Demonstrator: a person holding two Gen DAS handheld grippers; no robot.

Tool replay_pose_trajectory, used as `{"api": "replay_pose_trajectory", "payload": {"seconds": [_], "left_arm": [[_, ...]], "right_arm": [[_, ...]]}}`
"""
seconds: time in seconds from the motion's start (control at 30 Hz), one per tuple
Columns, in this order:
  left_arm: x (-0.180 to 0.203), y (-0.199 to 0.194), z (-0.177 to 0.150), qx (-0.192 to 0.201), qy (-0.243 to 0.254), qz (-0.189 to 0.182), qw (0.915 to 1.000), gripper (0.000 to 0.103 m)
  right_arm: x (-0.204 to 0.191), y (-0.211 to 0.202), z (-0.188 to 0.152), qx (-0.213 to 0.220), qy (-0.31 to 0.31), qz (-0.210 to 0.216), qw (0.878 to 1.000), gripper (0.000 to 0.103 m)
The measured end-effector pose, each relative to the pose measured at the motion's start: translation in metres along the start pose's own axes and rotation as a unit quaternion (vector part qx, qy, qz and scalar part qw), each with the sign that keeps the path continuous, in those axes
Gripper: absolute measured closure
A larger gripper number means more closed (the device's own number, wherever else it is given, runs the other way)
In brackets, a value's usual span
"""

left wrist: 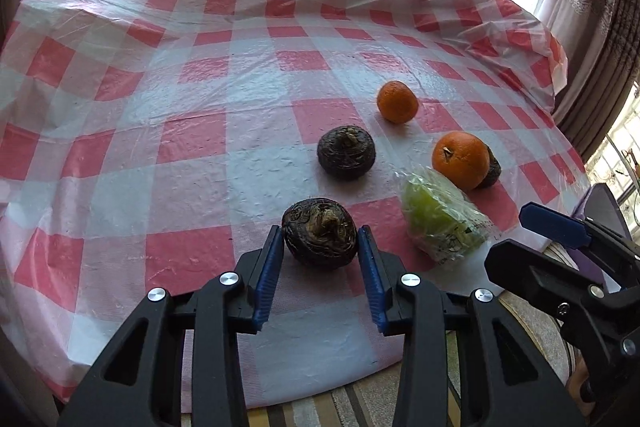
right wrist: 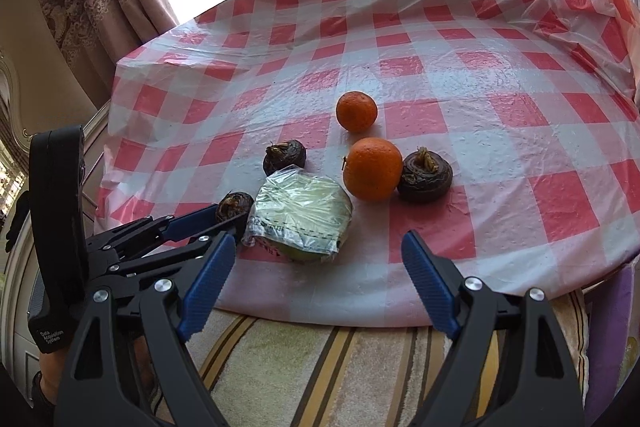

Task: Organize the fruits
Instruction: 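Grasp a dark brown bulb with the left gripper while the right gripper grasps the wrapped cabbage half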

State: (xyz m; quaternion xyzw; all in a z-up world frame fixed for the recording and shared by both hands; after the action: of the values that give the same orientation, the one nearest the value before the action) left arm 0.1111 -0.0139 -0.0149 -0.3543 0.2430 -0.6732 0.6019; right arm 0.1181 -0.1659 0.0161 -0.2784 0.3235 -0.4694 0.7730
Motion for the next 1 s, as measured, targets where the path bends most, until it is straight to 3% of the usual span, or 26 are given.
{"api": "replay_pose_trajectory", "payload": {"seconds": [0.17,0.57,0.87,0.9,1.0], "left_arm": [[-0.019,-0.009,0.0,0.024,-0.046,0.02,0.9985,0.066],[-0.025,-0.009,-0.001,0.026,-0.059,0.024,0.9976,0.066],[-0.026,-0.01,-0.001,0.029,-0.064,0.037,0.9969,0.067],[-0.026,-0.01,-0.001,0.03,-0.065,0.038,0.9967,0.067],[-0.026,-0.01,-0.001,0.03,-0.066,0.041,0.9966,0.067]], "right_arm": [[-0.012,0.008,0.004,-0.004,-0.007,0.005,1.0,0.017],[-0.014,0.037,0.013,-0.034,0.011,-0.013,0.999,0.018],[-0.018,0.048,0.016,-0.041,0.002,-0.022,0.999,0.034],[-0.018,0.048,0.016,-0.04,0.0,-0.024,0.999,0.04],[-0.02,0.048,0.015,-0.037,-0.005,-0.025,0.999,0.04]]}}
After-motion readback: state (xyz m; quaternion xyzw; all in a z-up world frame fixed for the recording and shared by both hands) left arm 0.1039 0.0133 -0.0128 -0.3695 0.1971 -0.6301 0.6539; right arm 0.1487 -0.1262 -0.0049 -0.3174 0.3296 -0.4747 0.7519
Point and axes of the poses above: each gripper's, at about its wrist camera, not at the fingertips, and y roughly the way its jaws point, x to its right, z to its top, the point moved 3 cm from there along y, roughly the way its jaws point, and after that the axes turned 4 degrees about -z, right-handed, at the moved point
